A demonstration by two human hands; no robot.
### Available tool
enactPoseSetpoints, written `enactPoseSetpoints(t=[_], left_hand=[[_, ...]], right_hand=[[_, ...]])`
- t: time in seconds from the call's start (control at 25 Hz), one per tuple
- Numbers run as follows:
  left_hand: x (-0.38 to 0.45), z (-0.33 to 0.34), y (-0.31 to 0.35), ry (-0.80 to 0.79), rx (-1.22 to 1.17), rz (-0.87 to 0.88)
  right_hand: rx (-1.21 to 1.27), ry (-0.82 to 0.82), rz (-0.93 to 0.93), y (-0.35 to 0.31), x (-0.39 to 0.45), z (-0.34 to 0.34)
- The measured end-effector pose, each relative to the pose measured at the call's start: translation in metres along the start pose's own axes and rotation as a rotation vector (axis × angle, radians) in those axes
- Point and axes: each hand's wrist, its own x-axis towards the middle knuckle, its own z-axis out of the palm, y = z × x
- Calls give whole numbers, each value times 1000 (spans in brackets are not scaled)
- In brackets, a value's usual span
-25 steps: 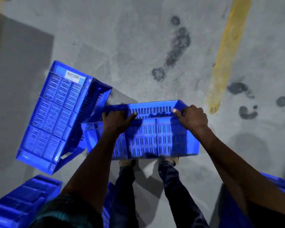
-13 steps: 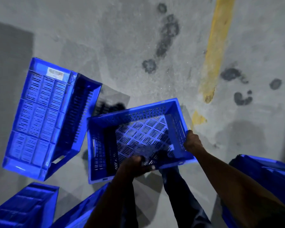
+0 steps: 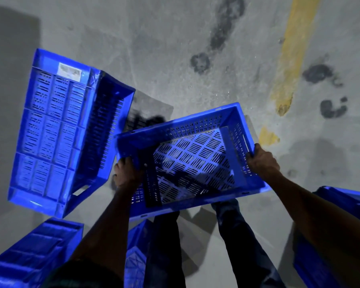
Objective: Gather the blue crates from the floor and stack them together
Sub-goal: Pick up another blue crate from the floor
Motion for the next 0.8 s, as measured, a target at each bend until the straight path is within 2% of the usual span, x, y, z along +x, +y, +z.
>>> enactPoseSetpoints(t=[0.12, 0.2, 0.36, 0.6, 0.8], left_hand=[[4, 15, -8, 170, -172, -90], [6, 23, -10, 200, -334, -169], [10, 26, -10, 98, -464, -272], [19, 13, -35, 33, -499, -376], [3, -13, -35, -41, -586, -303]], right_hand=[[0, 32, 11, -3, 2, 2], [112, 60, -59, -8, -1, 4], [404, 130, -90, -22, -5, 3], [469, 195, 12, -15, -4, -3], [508, 262, -13, -17, -31, -36]])
